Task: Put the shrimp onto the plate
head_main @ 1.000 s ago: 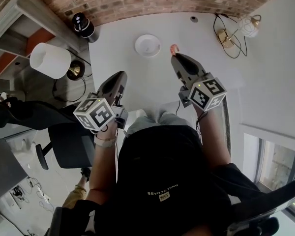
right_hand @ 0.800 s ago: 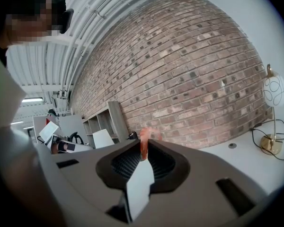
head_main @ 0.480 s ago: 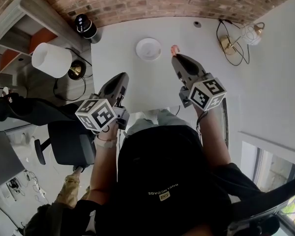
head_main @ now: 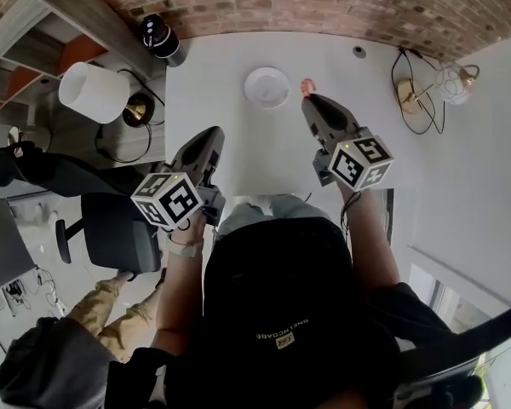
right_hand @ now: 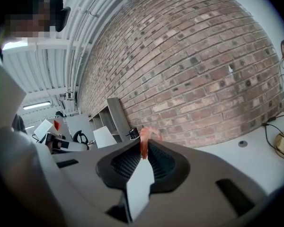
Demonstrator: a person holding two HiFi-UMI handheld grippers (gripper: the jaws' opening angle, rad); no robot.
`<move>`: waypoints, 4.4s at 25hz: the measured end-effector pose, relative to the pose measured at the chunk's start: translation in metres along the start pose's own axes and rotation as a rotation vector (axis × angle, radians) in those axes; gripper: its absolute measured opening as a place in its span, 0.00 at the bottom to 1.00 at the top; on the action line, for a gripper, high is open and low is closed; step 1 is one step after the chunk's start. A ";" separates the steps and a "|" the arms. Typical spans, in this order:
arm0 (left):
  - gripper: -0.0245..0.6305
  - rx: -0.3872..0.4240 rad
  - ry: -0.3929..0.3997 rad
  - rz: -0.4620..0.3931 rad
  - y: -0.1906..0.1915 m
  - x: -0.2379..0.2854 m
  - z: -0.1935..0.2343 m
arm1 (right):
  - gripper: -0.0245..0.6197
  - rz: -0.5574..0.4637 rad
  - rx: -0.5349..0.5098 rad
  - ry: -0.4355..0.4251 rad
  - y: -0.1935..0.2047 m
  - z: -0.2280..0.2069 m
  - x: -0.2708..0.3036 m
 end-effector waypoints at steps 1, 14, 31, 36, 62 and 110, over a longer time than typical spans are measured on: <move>0.04 -0.006 -0.011 -0.003 0.000 0.001 0.001 | 0.11 0.010 0.000 -0.007 0.000 -0.004 0.004; 0.04 -0.105 -0.183 -0.034 0.004 0.009 0.026 | 0.11 0.162 0.036 -0.086 0.007 -0.063 0.068; 0.04 -0.241 -0.351 0.017 0.046 0.010 0.054 | 0.11 0.412 0.105 -0.075 0.083 -0.140 0.142; 0.04 -0.279 -0.390 0.017 0.057 0.006 0.065 | 0.11 0.471 0.121 -0.069 0.104 -0.152 0.164; 0.04 -0.370 -0.456 0.036 0.080 0.008 0.101 | 0.11 0.667 0.143 0.052 0.156 -0.186 0.212; 0.04 -0.428 -0.498 -0.017 0.108 -0.022 0.086 | 0.11 0.701 0.121 0.043 0.169 -0.183 0.217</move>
Point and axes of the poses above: the fingertips, and each gripper's own axes: x forward along the fingers, z to its left, y out of its underside, the point moved 10 cm from there along -x, backward along the fingers, and after that the axes turned 14 degrees about -y, right-handed, at the moved point
